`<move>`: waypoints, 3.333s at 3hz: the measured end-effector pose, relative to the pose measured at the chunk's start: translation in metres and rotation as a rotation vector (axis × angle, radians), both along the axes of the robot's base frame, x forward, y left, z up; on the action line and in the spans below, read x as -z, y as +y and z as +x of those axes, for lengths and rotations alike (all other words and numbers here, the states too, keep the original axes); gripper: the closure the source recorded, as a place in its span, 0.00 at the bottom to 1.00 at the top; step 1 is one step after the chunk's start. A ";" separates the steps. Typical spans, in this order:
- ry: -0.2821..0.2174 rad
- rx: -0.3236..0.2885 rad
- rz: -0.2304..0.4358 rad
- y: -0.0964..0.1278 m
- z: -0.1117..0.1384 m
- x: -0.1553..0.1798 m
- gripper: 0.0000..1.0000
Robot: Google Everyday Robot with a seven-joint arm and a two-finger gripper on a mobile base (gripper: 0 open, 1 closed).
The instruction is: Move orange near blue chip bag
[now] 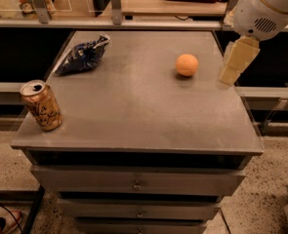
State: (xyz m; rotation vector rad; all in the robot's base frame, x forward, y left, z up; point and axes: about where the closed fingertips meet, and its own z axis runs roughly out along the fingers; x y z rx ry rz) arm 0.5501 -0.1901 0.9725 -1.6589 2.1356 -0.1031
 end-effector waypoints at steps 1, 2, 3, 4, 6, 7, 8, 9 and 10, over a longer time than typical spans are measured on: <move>-0.017 0.008 0.015 0.008 0.029 0.004 0.00; -0.016 0.010 0.022 0.015 0.051 0.011 0.00; -0.006 0.017 0.035 0.018 0.075 0.019 0.00; 0.011 0.013 0.059 0.023 0.096 0.032 0.00; 0.042 -0.007 0.133 0.042 0.122 0.061 0.00; 0.058 -0.004 0.166 0.044 0.131 0.075 0.00; 0.064 -0.004 0.197 0.044 0.140 0.087 0.00; 0.075 -0.016 0.237 0.046 0.156 0.107 0.00; 0.061 -0.012 0.226 0.040 0.162 0.121 0.00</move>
Offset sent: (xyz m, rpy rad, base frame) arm 0.0797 0.0203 -0.0187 0.0315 -0.0126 -0.0172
